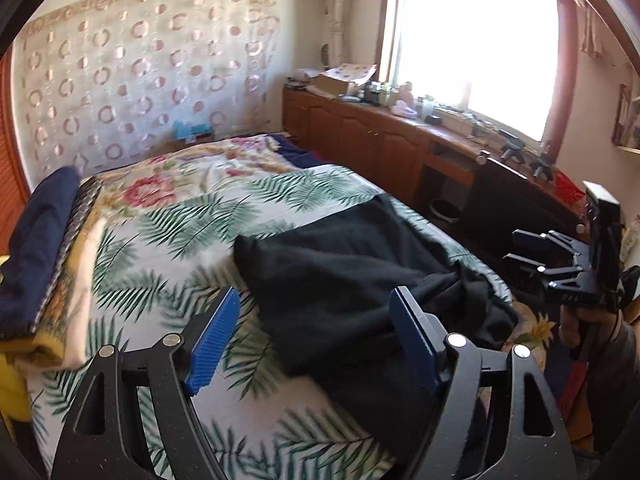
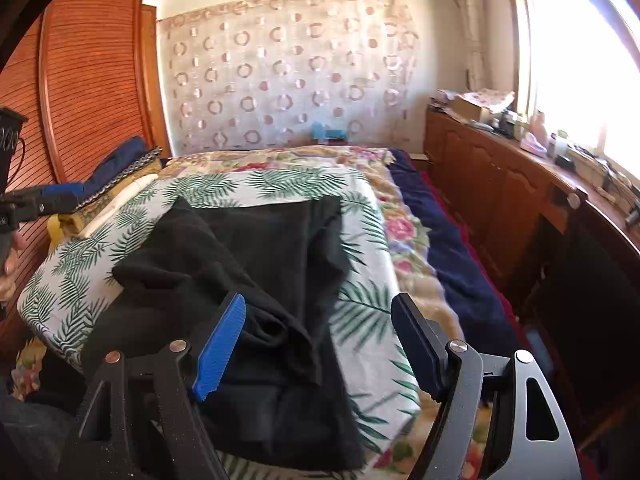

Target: Fold small clothes

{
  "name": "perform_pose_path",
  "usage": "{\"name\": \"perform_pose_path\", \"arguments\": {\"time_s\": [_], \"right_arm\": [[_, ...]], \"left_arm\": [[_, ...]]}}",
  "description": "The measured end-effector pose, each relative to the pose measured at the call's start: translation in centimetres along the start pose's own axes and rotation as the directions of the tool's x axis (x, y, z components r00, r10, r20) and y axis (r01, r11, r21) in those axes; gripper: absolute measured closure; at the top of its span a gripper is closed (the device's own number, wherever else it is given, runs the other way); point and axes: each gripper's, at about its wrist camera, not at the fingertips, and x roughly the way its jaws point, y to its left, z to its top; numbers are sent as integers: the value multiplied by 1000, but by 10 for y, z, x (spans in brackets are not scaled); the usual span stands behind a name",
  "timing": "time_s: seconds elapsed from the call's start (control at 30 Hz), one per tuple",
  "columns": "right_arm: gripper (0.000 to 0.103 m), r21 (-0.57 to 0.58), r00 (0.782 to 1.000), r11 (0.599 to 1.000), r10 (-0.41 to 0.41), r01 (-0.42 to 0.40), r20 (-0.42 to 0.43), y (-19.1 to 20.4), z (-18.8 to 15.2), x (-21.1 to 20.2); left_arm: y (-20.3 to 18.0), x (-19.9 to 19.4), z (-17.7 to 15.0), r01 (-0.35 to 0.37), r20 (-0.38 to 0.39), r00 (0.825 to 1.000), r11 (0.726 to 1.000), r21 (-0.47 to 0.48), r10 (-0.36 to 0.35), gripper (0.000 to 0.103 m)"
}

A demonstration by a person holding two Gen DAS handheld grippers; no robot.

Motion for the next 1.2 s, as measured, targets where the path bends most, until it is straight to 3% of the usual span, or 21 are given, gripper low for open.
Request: {"name": "perform_pose_path", "arguments": {"time_s": [0.13,0.5,0.63,0.8,1.2], "right_arm": [[26,-27,1000,999,29,-28,0,14,8,11],[26,-111,993,987,118,-120,-27,57,28,38],[26,-166,986,973,156,-162,-51,73,38,50],[26,-227,976,950,196,-213,-93,88,45,64],[26,-301,905,874,285,-381,-316,105,59,133]], "left_arm": [[16,-3,-14,-55,-1,999,998,-31,55,25],[51,-10,-45,-98,-11,995,990,-102,98,25],[62,-14,-53,-132,-16,991,983,-126,131,25],[75,-24,-63,-125,0,992,978,-166,127,25],[93,-33,-71,-134,10,990,969,-206,139,25]]}}
